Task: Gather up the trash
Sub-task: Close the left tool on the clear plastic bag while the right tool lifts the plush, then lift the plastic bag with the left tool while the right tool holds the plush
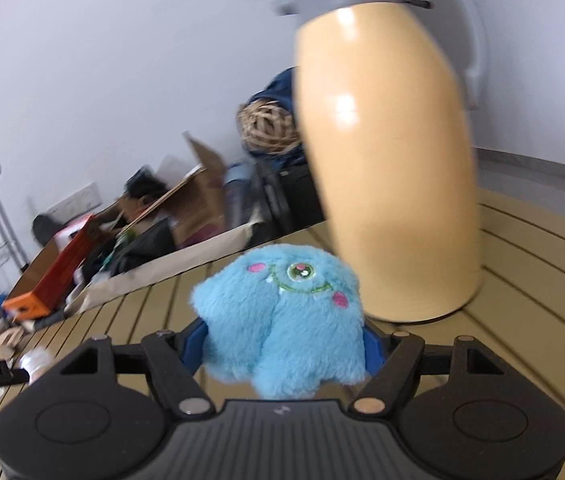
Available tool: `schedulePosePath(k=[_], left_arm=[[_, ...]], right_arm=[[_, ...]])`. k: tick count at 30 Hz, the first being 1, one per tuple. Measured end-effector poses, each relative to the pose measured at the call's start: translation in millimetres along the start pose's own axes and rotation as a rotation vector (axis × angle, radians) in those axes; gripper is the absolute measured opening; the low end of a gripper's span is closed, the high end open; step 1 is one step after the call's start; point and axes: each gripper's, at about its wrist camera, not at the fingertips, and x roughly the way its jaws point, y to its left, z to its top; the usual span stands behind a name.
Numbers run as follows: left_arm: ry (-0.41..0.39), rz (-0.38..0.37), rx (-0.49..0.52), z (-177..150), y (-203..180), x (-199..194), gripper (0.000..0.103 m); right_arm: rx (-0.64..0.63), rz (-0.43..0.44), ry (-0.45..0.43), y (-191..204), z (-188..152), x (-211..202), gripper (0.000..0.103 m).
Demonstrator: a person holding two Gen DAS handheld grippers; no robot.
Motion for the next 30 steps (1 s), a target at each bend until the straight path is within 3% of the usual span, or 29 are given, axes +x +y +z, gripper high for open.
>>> schedulePosePath(k=[5, 16, 21, 24, 30], left_arm=[[0.005, 0.083, -0.003, 8.4, -13.1, 29.2, 0.103], [0.034, 0.091, 0.008, 13.3, -28.4, 65.7, 0.101], [0.057, 0.054, 0.000, 13.8, -26.1, 65.2, 0.052], [0.049, 0.069, 0.008, 13.3, -24.9, 62.0, 0.045], [0.021, 0.056, 0.026, 13.2, -21.7, 42.7, 0.044]], right_arm=[[0.026, -0.023, -0.024, -17.0, 4.0, 2.9, 0.073], [-0.002, -0.009, -0.039, -15.5, 0.2, 1.4, 0.073], [-0.003, -0.009, -0.035, -17.1, 0.2, 3.6, 0.073], [0.003, -0.006, -0.027, -17.9, -0.2, 5.7, 0.073], [0.007, 0.013, -0.020, -15.9, -0.3, 5.1, 0.073]])
